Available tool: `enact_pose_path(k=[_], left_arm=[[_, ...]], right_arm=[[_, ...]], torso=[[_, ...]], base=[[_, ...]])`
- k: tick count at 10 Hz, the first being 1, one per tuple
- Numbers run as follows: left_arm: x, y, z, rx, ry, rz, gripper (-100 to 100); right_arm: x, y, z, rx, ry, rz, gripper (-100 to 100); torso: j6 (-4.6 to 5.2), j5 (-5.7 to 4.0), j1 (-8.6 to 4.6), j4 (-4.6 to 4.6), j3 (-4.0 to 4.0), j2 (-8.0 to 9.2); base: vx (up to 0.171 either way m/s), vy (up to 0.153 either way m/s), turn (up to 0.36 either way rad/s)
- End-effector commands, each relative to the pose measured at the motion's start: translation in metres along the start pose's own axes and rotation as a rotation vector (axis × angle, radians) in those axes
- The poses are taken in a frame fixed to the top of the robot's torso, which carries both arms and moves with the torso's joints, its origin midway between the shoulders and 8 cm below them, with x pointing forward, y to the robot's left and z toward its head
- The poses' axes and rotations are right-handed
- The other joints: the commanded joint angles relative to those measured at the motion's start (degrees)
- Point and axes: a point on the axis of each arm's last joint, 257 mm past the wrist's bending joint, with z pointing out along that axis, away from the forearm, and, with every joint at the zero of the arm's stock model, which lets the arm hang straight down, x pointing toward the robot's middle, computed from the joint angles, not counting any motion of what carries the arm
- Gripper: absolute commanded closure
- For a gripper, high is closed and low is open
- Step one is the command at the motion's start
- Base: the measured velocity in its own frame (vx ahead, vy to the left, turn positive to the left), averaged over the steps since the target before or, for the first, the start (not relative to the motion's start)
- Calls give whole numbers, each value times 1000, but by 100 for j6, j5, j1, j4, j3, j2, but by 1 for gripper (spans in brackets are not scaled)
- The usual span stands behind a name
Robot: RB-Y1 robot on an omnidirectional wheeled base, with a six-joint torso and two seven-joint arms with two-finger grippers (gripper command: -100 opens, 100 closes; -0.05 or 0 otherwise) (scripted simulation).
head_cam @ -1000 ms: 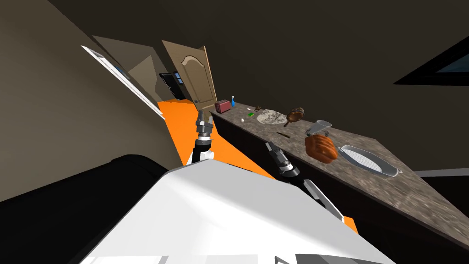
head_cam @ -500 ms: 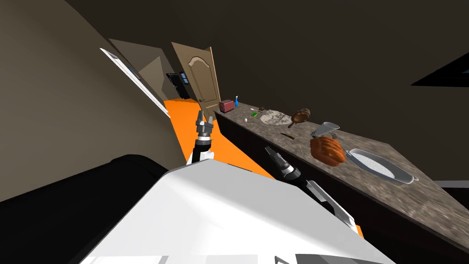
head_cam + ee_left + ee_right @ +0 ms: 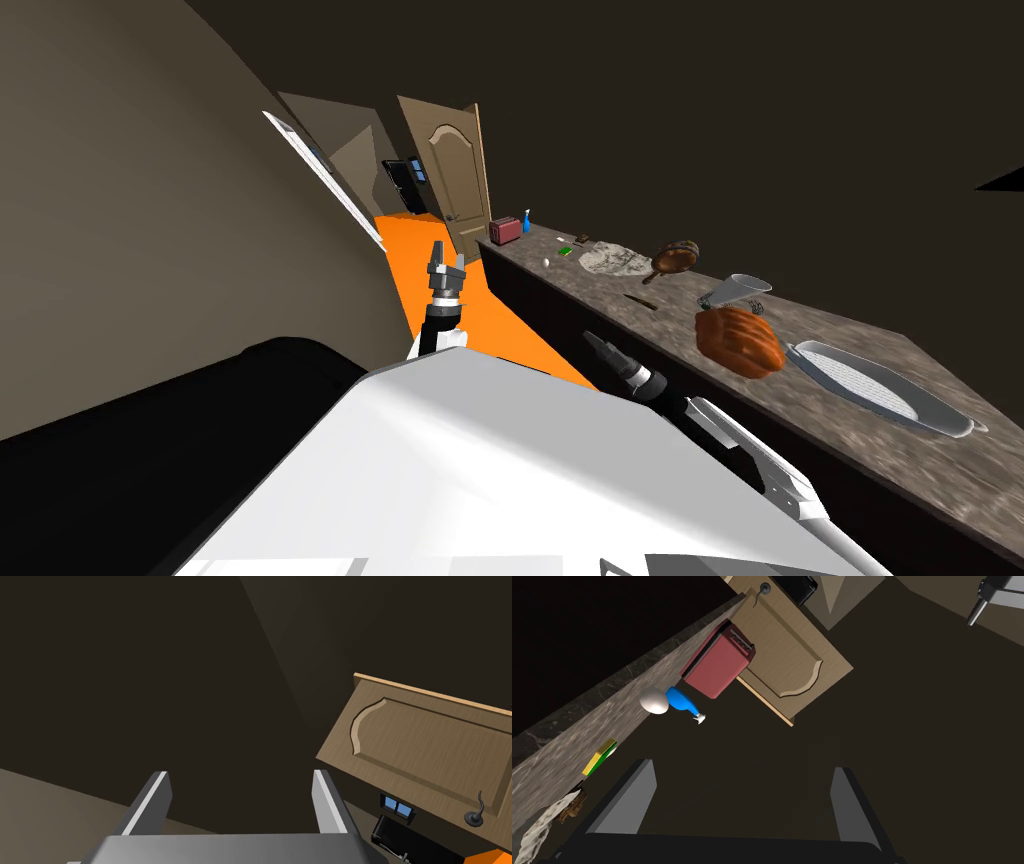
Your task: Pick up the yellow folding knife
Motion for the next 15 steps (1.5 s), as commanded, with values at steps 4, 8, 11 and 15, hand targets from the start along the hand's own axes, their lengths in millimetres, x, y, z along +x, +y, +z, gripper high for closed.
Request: enact_pose_path(k=[4,8,11,15], left_arm=[[0,0,0,0,0,0,0],[0,0,0,0,0,0,0],[0,0,0,0,0,0,0],[0,0,0,0,0,0,0]], right_arm=[[13,-46,-36,122,161,-91,-100],[12,-86,-79,236,296,-175,-100],[6,-120,-119,336,399,-240,-100],[-13,-149,-171,450,520,-324,-100]], torso=[[-4,-1,-2,-2,-5,-8],[-3,-2,-8,-3,-9,-15],[1,-4,-12,-5,-12,-21],[3,-6,-20,-5,-13,-23]], base=[[0,12,143],[19,-4,151],[41,-19,174],[43,-36,146]])
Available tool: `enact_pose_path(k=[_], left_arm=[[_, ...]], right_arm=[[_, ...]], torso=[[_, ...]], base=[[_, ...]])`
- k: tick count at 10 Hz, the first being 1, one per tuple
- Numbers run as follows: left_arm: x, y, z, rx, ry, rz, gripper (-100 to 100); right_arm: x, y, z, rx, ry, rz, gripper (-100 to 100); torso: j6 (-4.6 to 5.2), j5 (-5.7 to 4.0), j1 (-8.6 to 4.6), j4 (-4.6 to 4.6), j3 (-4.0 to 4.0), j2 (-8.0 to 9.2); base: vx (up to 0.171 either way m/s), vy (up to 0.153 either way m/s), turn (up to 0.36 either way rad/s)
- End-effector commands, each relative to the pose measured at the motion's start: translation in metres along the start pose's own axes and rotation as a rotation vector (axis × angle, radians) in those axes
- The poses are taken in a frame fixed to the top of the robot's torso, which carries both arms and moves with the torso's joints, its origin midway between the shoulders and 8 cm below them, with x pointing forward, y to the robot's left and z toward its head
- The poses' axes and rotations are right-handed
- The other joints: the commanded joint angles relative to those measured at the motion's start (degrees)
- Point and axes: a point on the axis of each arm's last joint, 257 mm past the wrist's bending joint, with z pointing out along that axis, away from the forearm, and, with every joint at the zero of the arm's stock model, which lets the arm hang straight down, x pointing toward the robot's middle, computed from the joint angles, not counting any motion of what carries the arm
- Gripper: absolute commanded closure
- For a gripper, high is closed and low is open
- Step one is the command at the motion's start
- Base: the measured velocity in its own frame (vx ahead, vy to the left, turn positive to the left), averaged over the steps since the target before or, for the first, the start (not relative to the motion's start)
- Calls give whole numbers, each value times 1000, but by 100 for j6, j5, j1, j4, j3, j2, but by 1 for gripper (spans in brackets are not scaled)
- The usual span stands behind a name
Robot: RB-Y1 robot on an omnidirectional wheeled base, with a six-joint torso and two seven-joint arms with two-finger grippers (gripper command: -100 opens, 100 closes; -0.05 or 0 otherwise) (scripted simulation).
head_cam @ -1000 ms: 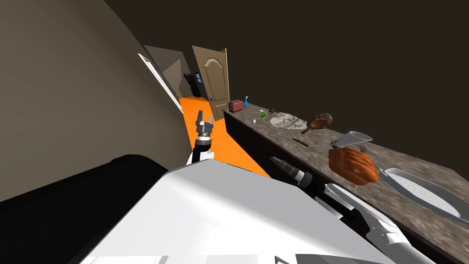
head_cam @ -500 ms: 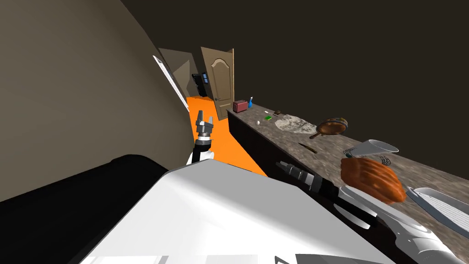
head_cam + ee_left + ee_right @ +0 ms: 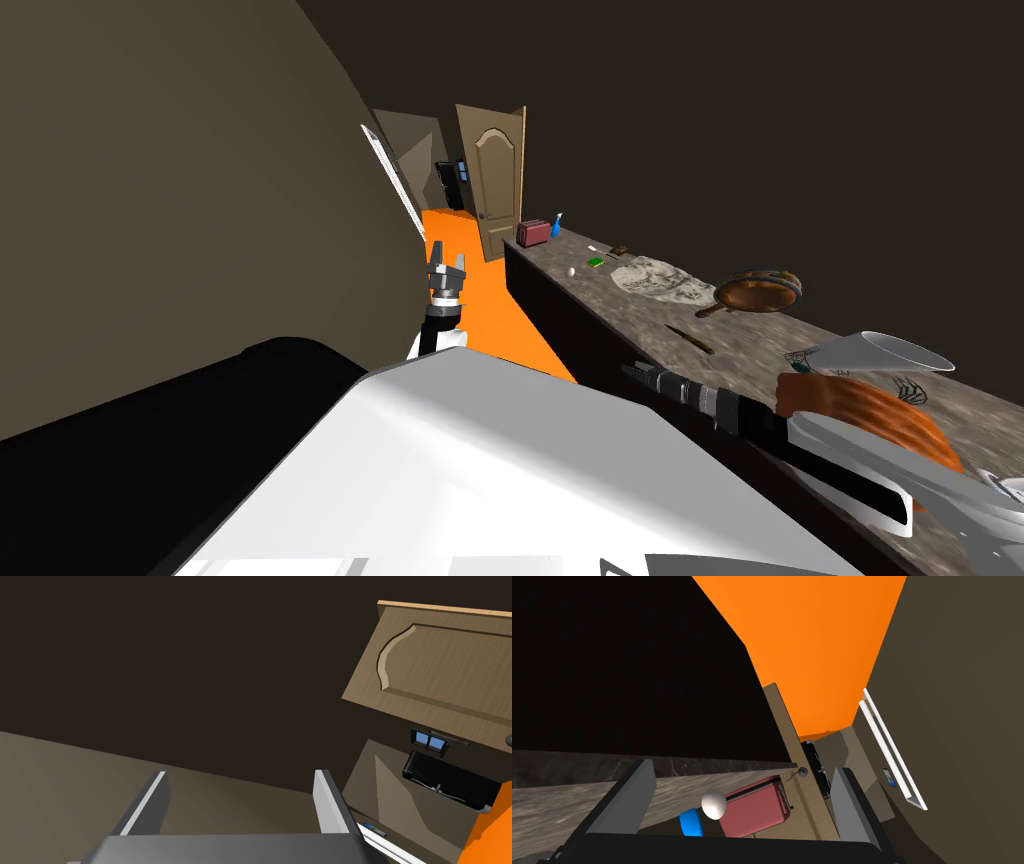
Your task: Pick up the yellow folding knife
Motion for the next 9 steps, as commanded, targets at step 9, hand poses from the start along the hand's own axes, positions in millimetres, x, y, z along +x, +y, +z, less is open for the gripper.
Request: enact_pose_path(k=[9], left_arm=[[0,0,0,0,0,0,0]], right_arm=[[43,-112,-120,288,325,-163,-100]], torso=[[1,-8,-29,-4,-10,-17]], base=[[73,-84,195]])
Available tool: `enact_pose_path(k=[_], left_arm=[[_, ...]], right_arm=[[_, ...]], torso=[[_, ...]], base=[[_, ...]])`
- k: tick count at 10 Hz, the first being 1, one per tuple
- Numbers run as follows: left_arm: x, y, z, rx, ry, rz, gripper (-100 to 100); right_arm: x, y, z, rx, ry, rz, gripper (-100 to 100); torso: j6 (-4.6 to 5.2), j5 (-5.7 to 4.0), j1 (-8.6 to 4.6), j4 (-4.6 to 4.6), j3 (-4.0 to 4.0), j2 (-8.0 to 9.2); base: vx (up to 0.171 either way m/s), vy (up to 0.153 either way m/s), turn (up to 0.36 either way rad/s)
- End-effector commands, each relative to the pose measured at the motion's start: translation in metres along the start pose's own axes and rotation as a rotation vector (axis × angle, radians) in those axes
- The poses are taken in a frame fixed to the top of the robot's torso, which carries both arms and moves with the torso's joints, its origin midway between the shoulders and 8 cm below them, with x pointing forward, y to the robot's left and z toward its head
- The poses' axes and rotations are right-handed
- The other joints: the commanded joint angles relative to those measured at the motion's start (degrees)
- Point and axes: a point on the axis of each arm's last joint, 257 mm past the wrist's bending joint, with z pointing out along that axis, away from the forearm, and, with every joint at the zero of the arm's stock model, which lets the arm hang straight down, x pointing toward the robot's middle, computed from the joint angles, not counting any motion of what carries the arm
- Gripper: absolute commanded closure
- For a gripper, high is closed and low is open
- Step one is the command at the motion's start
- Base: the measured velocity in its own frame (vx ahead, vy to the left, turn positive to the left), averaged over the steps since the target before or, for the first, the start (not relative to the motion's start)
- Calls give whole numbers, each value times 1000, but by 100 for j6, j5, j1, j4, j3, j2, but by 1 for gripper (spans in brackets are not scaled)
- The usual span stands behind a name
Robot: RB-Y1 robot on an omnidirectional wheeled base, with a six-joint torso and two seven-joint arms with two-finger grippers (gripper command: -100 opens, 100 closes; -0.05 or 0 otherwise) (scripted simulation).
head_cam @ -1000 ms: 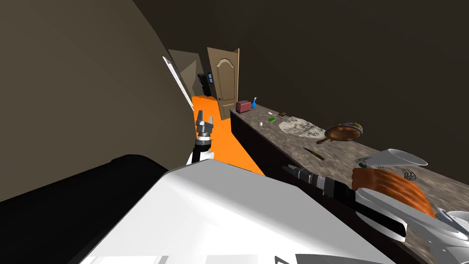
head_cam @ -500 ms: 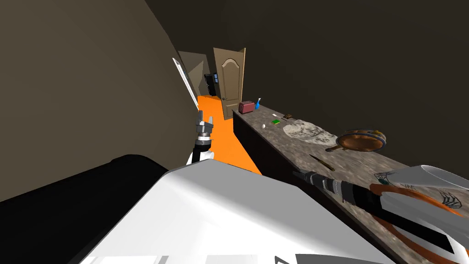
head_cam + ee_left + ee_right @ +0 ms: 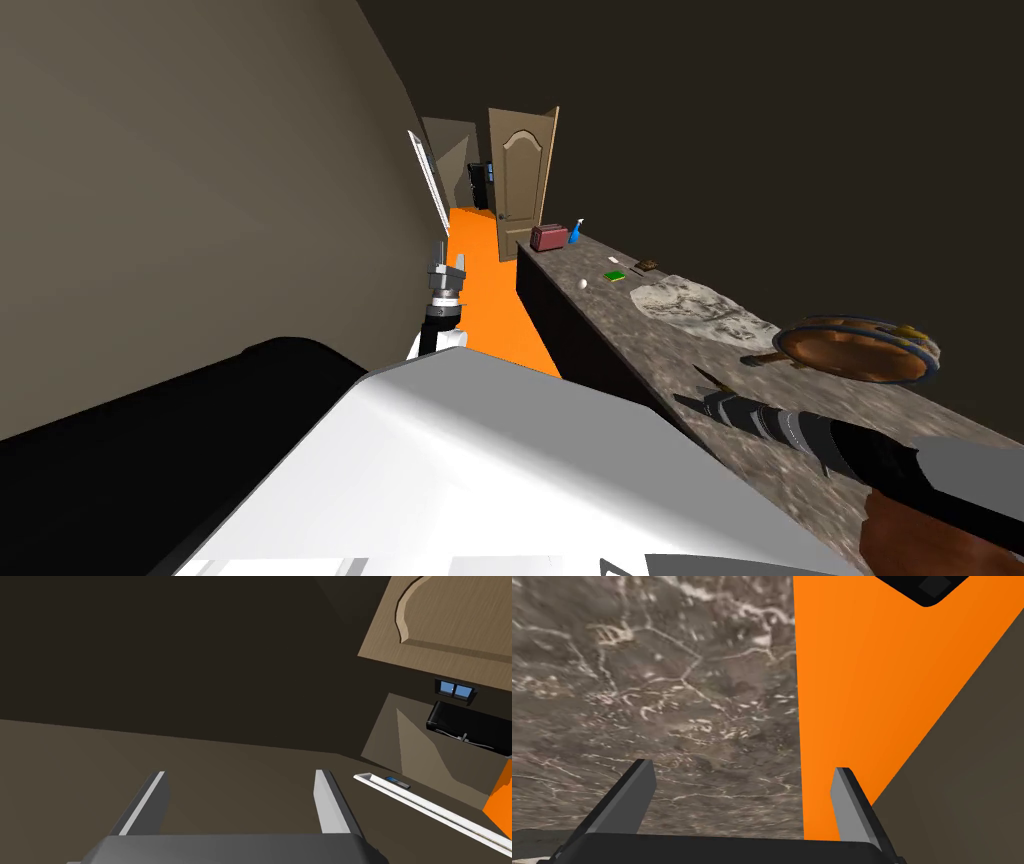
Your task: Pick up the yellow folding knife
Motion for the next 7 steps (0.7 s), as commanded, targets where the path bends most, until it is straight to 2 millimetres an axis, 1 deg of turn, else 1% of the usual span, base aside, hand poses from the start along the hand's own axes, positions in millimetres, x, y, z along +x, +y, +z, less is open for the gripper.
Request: enact_pose_path(k=[1,2,3,4,6,7], left_arm=[[0,0,0,0,0,0,0],[0,0,0,0,0,0,0],[0,0,0,0,0,0,0],[0,0,0,0,0,0,0],[0,0,0,0,0,0,0],[0,0,0,0,0,0,0]], right_arm=[[21,-23,-22,49,72,-24,-100],[21,-23,-22,49,72,-24,-100],[49,-39,-39,84,151,-40,-100],[49,-39,-39,84,151,-40,-100],[77,-45,-50,97,219,-43,-100],[103,-43,-55,92,271,-37,-100]], torso=[[0,0,0,0,0,0],[0,-1,-7,-2,-4,-6],[6,1,10,1,5,10],[-1,1,2,4,10,18],[5,3,20,3,6,11],[3,3,18,2,7,13]], base=[[132,-158,285],[68,-115,99],[47,-144,271],[64,-138,180],[77,-96,160],[83,-157,239]])
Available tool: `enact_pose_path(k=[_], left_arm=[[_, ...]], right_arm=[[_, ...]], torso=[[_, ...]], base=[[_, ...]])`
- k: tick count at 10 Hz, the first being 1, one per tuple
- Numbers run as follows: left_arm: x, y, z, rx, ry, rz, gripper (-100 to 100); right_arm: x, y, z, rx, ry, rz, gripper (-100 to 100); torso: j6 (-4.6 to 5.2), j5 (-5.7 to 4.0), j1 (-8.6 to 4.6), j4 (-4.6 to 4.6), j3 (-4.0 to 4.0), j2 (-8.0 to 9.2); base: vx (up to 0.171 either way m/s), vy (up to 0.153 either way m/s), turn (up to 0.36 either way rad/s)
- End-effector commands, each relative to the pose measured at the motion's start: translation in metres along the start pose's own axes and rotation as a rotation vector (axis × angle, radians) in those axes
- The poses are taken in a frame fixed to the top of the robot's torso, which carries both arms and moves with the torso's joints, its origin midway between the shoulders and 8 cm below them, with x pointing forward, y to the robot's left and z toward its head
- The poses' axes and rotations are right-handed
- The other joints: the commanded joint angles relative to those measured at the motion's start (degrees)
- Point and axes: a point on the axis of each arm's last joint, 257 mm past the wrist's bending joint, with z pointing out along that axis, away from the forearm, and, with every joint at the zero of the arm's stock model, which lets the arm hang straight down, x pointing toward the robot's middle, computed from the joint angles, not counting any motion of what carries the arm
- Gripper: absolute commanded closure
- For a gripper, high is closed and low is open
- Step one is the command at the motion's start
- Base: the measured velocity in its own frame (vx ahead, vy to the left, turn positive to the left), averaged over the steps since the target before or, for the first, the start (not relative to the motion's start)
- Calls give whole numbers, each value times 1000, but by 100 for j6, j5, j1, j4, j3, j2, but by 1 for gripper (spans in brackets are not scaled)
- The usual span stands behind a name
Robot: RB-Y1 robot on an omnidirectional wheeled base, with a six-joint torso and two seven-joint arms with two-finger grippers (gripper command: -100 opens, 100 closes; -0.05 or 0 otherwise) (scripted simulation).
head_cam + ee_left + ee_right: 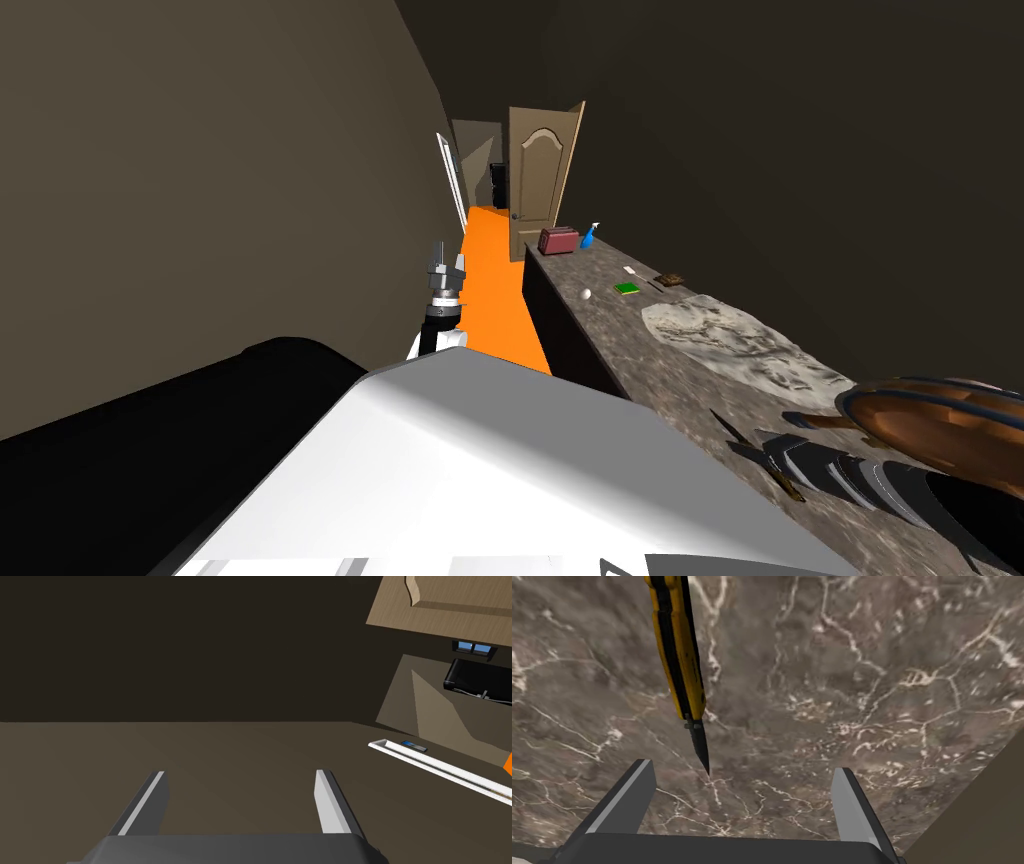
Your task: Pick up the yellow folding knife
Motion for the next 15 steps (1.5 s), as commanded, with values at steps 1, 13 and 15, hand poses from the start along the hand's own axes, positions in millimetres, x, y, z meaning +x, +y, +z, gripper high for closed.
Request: enact_pose_path(k=[1,13,15], left_arm=[[0,0,0,0,0,0,0],[0,0,0,0,0,0,0],[0,0,0,0,0,0,0]], right_arm=[[30,7,0,-15,61,4,-100],[80,-13,8,6,37,54,-100],[78,-12,7,5,37,50,100]], torso=[[0,0,0,0,0,0],[4,18,77,7,17,29],[5,19,72,7,17,29]], base=[[76,-171,218],[9,21,50],[3,8,3]])
